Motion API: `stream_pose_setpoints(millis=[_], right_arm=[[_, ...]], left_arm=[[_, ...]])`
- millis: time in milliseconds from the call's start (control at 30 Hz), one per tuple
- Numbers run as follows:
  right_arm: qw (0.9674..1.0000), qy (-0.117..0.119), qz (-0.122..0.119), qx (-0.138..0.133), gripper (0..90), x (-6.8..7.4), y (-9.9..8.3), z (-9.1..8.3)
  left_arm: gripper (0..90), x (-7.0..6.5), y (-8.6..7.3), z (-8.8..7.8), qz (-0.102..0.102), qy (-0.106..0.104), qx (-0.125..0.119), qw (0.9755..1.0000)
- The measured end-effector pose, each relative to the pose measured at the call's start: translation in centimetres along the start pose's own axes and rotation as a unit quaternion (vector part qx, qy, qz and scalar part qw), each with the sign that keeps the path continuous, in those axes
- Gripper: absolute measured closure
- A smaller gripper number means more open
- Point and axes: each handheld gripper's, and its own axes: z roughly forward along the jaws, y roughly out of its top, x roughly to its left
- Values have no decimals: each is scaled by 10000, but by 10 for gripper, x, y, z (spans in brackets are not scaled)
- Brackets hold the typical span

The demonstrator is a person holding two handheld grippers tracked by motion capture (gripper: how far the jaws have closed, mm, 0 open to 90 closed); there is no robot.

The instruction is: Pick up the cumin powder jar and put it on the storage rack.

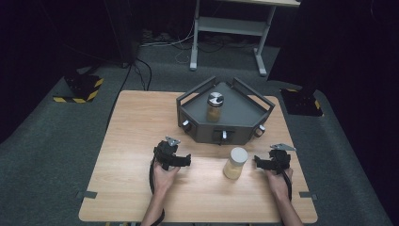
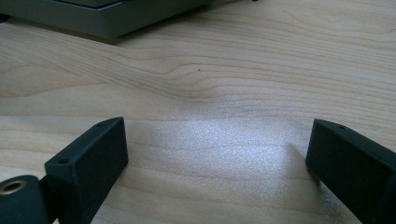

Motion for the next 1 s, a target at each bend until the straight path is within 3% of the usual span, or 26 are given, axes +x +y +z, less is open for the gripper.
stream_pose_setpoints(millis=[500,700,1000], right_arm=[[10000,0,-2,0,49,0,0,0],[10000,0,-2,0,49,0,0,0],[10000,-3,-5,-1,49,0,0,0]], left_arm=[[15,-13,-5,9,173,163,18,9997],[14,-20,-7,10,372,299,39,9989],[13,-23,-7,10,354,349,45,9988]])
